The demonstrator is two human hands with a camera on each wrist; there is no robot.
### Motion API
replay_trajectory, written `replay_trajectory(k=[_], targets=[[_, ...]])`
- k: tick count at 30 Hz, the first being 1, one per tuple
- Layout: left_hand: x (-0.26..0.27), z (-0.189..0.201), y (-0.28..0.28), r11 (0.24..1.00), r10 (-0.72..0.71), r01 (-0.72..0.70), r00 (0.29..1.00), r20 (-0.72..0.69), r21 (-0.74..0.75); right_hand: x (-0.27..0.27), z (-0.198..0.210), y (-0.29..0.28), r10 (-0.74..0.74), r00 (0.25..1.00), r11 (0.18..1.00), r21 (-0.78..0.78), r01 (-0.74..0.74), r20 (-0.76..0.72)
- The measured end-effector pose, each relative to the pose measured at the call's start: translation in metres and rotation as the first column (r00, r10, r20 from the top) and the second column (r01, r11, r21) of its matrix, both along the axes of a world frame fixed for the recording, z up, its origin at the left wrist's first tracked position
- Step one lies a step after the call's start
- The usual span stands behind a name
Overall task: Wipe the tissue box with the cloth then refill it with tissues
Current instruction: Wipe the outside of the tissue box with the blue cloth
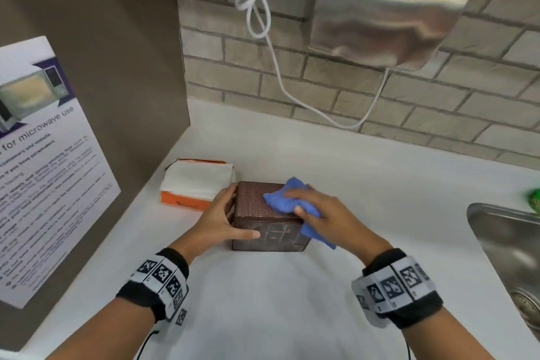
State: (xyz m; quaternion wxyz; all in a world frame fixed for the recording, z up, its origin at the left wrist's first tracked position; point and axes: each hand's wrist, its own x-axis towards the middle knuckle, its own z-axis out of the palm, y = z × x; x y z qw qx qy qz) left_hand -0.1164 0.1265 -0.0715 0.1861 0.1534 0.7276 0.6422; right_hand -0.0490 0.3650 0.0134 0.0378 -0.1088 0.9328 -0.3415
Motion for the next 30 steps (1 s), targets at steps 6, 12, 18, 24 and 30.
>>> replay_trajectory(k=[6,12,18,24,30], targets=[[-0.007,-0.011,-0.003,0.995,-0.036,0.036,0.999,-0.002,-0.095,-0.018,-0.002,-0.054,0.126,0.985,0.985,0.103,-0.138,0.117],[-0.010,-0.013,0.001,0.982,-0.004,-0.001,1.000,-0.023,-0.191,-0.023,-0.072,-0.042,0.034,0.999,0.944,0.328,-0.036,0.010],[-0.012,-0.013,-0.001,0.995,-0.032,0.026,0.998,-0.061,-0.101,0.007,-0.023,0.031,0.038,0.999,0.991,-0.124,-0.042,-0.039],[-0.006,-0.013,0.002,0.996,-0.023,0.015,0.996,-0.086,-0.086,-0.020,-0.038,-0.032,0.103,0.986,0.990,0.107,-0.089,-0.133],[-0.005,-0.015,0.003,0.993,0.036,-0.049,0.993,-0.116,-0.105,-0.042,-0.026,-0.065,0.276,0.939,0.925,0.321,-0.202,-0.203]])
